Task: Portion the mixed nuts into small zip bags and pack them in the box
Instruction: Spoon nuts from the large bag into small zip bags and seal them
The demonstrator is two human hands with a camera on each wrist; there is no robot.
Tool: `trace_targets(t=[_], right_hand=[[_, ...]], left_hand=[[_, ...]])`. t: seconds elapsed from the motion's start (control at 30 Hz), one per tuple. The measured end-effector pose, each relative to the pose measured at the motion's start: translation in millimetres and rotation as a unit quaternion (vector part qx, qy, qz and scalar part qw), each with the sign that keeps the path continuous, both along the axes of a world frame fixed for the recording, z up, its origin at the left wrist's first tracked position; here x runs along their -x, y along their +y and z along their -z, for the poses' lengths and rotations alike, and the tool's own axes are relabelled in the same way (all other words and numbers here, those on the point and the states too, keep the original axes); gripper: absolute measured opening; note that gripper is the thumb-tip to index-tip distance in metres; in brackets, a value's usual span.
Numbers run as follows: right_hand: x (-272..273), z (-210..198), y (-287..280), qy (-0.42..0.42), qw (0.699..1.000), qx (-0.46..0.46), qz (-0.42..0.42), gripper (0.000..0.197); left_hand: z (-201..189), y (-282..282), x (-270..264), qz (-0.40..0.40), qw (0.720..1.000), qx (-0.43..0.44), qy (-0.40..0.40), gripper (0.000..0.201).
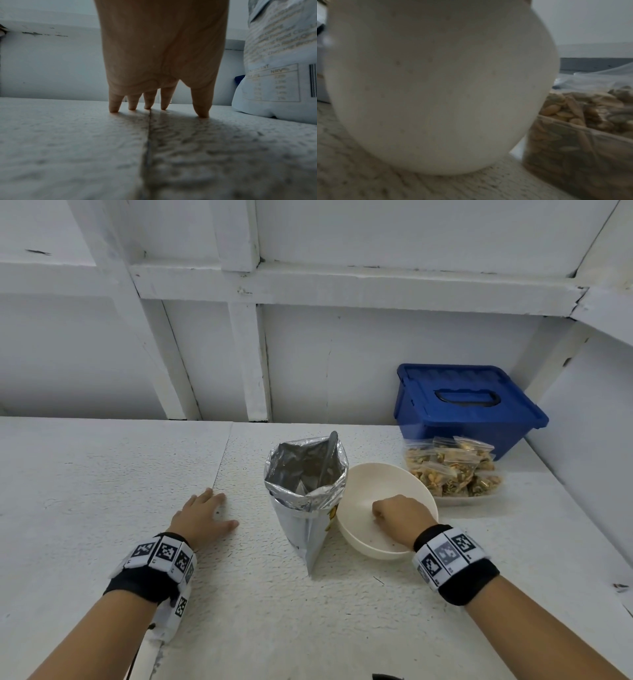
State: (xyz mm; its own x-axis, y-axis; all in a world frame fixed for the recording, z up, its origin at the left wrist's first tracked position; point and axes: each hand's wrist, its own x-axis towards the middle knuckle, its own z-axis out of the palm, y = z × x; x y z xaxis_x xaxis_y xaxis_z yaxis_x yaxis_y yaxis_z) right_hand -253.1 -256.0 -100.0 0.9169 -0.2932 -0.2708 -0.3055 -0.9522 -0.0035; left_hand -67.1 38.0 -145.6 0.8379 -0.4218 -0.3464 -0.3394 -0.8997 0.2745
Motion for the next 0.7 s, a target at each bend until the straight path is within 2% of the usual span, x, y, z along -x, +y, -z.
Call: trace_targets(t=[0.13, 0.27, 0.33, 0.4, 0.47, 0.6, 0.7], right_hand=[[0.5, -6.1, -4.8, -0.061, 0.992, -0.091, 0.067, 0.029], [5.6, -31.4, -7.6, -0.170, 0.968, -0.159, 0.098, 0.024], [7.8, -50.7, -7.7, -0.227, 0.955, -0.168, 0.091, 0.029], [8.7, -71.4, -6.4, -0.299, 0.932, -0.189, 0.082, 0.024], [8.9, -92.8, 0.3, -0.371, 0.898, -0.221, 0.081, 0.011], [5.1, -126.4, 26.2, -0.459, 0.843, -0.280, 0.028, 0.005], [-2.5, -135.1, 49.6, -0.461, 0.824, -0.329, -0.021, 0.009]], left_hand=[[0.0, 0.5, -0.2, -0.002, 1.000, -0.005, 0.001, 0.075], [-1.8, 1.2, 2.1, 0.001, 1.000, 0.002, 0.004, 0.069], [-6.9, 1.0, 4.0, 0.003, 0.999, 0.034, -0.014, 0.063], [-17.7, -1.7, 6.1, 0.008, 0.994, 0.104, -0.045, 0.057], [-38.7, -10.6, 12.7, 0.018, 0.973, 0.208, -0.098, 0.048], [-105.7, -43.1, 40.1, 0.051, 0.900, 0.376, -0.214, 0.035], [-144.2, -62.0, 58.7, 0.096, 0.873, 0.441, -0.185, 0.047]])
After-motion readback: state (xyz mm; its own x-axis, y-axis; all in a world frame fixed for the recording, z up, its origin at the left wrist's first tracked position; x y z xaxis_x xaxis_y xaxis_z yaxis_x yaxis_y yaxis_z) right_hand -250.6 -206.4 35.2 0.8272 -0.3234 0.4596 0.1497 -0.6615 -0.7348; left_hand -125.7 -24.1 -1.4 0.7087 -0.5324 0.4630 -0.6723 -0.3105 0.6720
